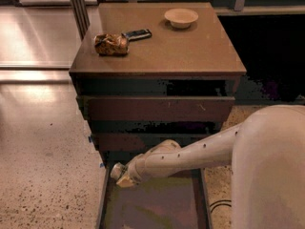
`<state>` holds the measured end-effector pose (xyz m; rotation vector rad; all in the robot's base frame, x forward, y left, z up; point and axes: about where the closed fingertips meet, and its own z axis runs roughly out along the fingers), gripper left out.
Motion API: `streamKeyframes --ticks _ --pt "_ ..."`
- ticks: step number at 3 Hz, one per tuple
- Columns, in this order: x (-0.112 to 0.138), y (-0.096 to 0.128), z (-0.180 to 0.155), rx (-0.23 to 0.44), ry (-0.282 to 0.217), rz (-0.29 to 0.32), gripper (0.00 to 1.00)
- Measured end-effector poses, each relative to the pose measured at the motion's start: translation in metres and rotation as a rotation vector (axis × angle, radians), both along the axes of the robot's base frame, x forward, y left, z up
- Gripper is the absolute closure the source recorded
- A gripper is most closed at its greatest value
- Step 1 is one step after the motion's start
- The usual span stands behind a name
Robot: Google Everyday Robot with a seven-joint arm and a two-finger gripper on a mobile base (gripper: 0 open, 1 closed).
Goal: Pick 7up can from bottom drawer and place on counter
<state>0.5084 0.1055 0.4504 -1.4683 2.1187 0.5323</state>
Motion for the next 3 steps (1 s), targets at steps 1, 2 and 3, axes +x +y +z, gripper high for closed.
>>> streamKeyframes --ticks 1,2,3 --pt "0.000 0.000 0.000 0.000 0.000 0.000 1.00" --pt "0.015 0.004 0.040 -0.001 -0.056 0.018 1.00" --pt "0.044 -0.001 0.116 0.009 -0.148 0.015 1.00"
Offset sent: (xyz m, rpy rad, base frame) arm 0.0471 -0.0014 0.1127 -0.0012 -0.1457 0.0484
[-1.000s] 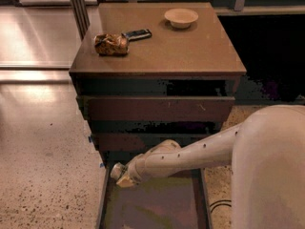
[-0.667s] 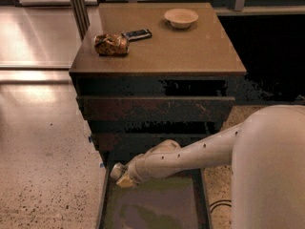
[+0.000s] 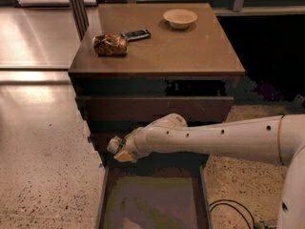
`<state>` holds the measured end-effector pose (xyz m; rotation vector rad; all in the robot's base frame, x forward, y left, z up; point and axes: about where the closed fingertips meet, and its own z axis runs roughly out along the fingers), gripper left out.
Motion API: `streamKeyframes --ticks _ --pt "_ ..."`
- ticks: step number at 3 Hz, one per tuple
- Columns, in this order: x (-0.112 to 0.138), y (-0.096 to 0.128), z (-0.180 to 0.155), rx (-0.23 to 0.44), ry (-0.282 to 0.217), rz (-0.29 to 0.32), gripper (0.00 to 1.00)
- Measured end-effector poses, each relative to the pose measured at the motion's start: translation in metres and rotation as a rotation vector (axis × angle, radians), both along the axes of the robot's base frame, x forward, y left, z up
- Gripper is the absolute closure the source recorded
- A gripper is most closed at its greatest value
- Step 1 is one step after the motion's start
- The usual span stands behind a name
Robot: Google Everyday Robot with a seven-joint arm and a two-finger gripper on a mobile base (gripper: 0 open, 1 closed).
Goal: Pick 7up can from bottom drawer and place on counter
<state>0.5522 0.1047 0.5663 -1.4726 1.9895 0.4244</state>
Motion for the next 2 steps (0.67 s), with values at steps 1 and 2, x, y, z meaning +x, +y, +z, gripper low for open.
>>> streamKeyframes --ticks 1,2 --pt "0.029 -0.020 0.082 0.008 -0.070 -0.026 1.00" --pt "0.053 -0.049 0.161 0.017 -0.108 -0.052 1.00"
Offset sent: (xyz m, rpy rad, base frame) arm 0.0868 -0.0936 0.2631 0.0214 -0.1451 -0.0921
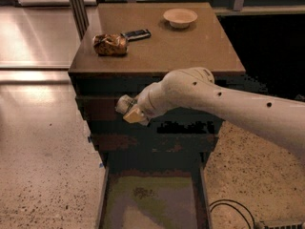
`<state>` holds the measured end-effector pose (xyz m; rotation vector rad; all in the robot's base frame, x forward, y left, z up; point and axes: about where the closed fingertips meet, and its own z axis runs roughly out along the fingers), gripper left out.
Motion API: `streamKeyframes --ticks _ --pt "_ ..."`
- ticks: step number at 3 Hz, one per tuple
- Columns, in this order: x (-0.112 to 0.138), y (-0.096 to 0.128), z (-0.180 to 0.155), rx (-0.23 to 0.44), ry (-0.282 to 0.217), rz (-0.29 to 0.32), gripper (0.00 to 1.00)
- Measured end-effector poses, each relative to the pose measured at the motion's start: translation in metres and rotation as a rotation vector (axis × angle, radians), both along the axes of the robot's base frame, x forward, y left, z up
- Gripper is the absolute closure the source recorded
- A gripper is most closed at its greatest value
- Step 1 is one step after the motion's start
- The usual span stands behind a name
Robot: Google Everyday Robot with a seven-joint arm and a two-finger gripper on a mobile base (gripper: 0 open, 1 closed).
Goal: Pick 7up can from bottom drawer and place on counter
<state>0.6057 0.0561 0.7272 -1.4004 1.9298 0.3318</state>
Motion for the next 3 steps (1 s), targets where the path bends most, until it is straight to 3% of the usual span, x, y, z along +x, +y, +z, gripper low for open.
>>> streamKeyframes --ticks 1,3 --pt "0.007 -0.023 0.085 0.007 -0.027 0.012 1.00" --pt "0.020 -0.027 0.103 0.003 -0.050 0.019 1.00"
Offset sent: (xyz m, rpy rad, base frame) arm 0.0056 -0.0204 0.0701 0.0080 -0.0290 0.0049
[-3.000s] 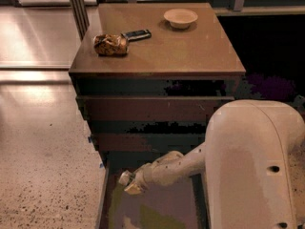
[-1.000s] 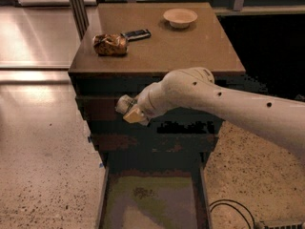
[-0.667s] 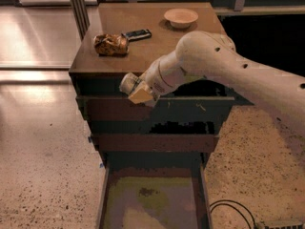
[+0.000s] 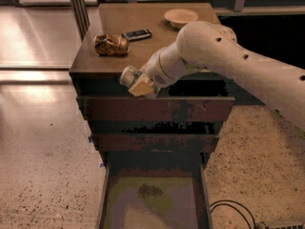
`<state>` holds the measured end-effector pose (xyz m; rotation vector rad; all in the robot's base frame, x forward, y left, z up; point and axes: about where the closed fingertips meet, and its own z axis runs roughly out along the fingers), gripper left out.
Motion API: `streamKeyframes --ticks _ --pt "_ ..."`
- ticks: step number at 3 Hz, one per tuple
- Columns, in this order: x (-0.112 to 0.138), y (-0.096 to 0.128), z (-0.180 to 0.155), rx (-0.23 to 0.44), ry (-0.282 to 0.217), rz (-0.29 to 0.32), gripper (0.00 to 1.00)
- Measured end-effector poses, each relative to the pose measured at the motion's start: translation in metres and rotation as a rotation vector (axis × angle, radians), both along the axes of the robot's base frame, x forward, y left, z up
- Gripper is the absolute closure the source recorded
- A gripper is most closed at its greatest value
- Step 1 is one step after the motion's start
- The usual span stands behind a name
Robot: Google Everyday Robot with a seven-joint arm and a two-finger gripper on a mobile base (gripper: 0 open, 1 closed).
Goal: Pick 7up can from bottom drawer and place on counter
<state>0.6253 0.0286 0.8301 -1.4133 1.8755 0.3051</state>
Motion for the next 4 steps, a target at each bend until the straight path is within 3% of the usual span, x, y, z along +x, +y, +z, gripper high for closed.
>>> streamKeyframes --ticks 2,3,4 --pt "0.075 -0.027 0.116 -0.043 -0.202 -0.070 1.00" --pt "0.115 -0.031 0.139 -0.076 -0.256 -0.082 1.00" --pt "0.150 -0.032 0.140 -0.058 -0.274 -0.077 1.00"
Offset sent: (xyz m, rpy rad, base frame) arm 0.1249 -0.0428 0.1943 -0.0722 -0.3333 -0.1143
